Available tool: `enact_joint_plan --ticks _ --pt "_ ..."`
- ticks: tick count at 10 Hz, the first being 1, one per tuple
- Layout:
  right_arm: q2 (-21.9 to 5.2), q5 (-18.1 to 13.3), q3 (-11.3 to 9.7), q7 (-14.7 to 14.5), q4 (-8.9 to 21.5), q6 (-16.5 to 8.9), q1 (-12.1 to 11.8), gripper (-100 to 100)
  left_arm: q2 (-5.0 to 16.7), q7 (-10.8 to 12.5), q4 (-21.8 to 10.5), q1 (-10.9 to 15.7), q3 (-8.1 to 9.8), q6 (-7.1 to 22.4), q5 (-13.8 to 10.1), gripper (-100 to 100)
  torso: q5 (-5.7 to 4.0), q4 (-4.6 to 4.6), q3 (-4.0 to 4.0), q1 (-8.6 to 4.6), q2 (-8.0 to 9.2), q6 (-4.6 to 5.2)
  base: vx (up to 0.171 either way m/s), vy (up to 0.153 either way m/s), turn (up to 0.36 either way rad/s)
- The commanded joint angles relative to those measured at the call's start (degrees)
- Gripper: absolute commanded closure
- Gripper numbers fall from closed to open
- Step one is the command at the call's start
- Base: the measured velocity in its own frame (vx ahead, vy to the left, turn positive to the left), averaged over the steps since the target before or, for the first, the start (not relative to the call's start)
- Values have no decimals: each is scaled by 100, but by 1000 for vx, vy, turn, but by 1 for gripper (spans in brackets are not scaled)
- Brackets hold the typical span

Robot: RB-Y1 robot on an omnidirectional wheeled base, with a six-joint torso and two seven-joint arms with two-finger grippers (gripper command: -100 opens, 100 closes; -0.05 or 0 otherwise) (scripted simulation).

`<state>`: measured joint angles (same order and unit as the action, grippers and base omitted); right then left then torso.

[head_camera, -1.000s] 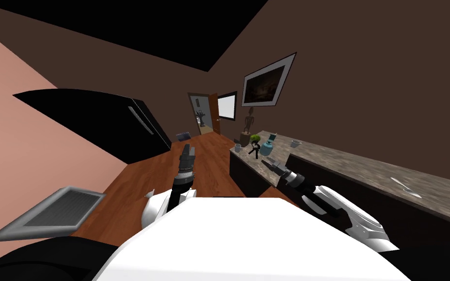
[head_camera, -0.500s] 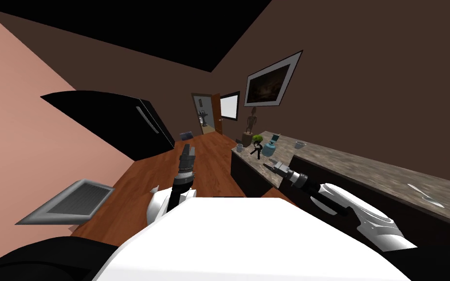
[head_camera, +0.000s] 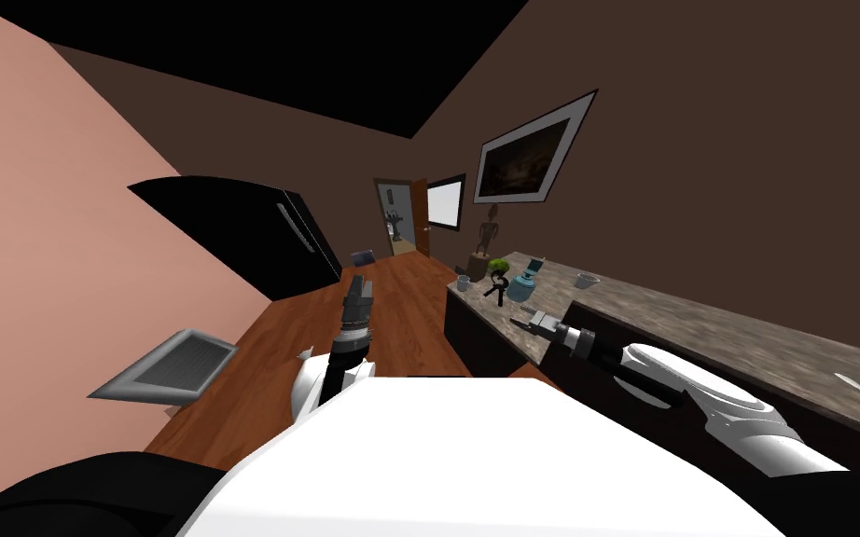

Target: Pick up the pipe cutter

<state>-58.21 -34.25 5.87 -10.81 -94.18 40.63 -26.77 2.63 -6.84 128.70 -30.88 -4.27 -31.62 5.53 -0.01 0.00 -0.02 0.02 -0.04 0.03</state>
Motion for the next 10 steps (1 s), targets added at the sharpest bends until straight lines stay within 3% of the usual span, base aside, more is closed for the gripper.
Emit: enact_joint_plan --ticks 1,5,6,9,10 --pt "-286 -141 1 -55 183 40 14 -100 0 0 0 0 0 0 0 0 0 0 0 0 0 0 1 7 94" --pt "-967 -503 -70 -228 709 160 120 -100 0 0 0 0 0 0 0 0 0 -1 -3 1 -4 -2 8 8 99" --pt "-1058 -503 -70 -228 709 160 120 -100 0 0 0 0 0 0 0 0 0 -2 -4 2 -7 -3 14 5 76" --pt "-1641 -804 -160 -348 1175 261 251 -100 0 0 0 0 0 0 0 0 0 -3 -7 3 -12 -2 34 8 128" --pt "-1660 -804 -160 -348 1182 261 251 -100 0 0 0 0 0 0 0 0 1 -4 -12 5 -20 -3 39 11 55"
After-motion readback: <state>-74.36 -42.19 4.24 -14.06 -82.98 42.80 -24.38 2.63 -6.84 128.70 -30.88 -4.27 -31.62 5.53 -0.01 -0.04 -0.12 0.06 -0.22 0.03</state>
